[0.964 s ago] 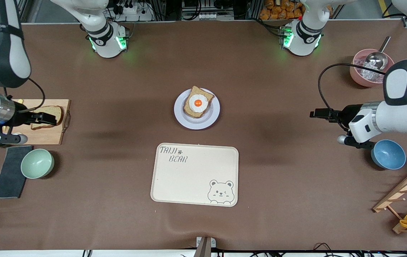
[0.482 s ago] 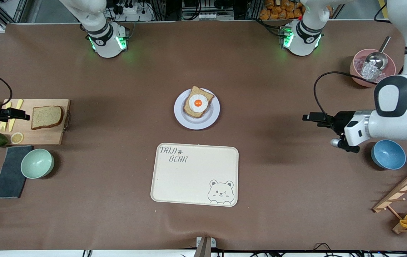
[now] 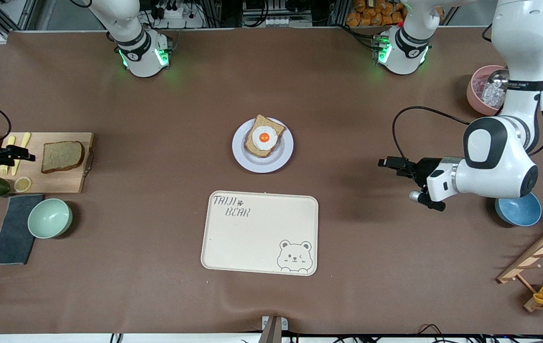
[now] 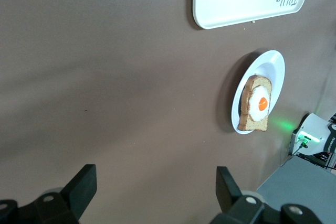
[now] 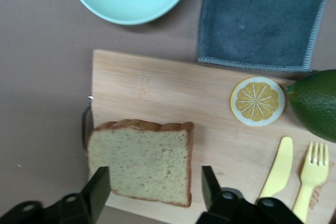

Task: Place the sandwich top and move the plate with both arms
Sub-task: 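Lower the right gripper and grasp the brown bread slice on the board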

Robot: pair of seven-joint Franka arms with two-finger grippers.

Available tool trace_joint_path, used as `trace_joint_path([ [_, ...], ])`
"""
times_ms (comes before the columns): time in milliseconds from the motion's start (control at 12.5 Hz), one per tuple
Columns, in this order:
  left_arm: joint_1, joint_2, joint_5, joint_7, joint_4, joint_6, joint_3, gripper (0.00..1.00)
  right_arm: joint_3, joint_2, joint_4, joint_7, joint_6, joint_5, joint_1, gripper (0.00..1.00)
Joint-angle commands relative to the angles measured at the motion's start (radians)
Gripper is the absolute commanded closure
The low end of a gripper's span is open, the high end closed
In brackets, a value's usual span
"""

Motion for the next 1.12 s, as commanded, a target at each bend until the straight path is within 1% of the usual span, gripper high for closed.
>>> trace_joint_path([
  [0,0.008,-0.015,-0.022,0.004,-0.013,0.009,0.002,0.00,0.022,0.068,0.031,-0.164,0.012,0.084,-0.073,0.33],
  [80,0.010,-0.015,-0.022,0.004,-0.013,0.009,0.002,0.00,0.020,0.096,0.035,-0.206,0.012,0.118,-0.086,0.36],
  [161,0.010,-0.015,-0.022,0.004,-0.013,0.009,0.002,0.00,0.020,0.108,0.035,-0.203,0.012,0.126,-0.095,0.45],
  [241,0.008,-0.015,-0.022,0.003,-0.013,0.009,0.002,0.00,0.019,0.112,0.037,-0.203,0.012,0.126,-0.097,0.47],
  [482,0.005,-0.017,-0.022,0.003,-0.013,0.009,0.002,0.00,0.020,0.147,0.039,-0.203,0.021,0.128,-0.112,0.47],
  [562,0.006,-0.018,-0.022,0.001,-0.013,0.009,0.002,0.00,0.020,0.150,0.037,-0.203,0.029,0.128,-0.115,0.50],
  [723,0.013,-0.011,-0.062,0.001,-0.014,0.009,0.002,0.00,0.020,0.162,0.040,-0.214,0.033,0.128,-0.120,0.51],
  [964,0.003,-0.001,-0.070,0.000,-0.016,0.011,0.002,0.00,0.020,0.184,0.058,-0.217,0.036,0.128,-0.136,0.53],
  [1044,0.002,-0.003,-0.070,0.000,-0.014,0.012,0.002,0.00,0.020,0.185,0.063,-0.217,0.036,0.128,-0.138,0.57],
])
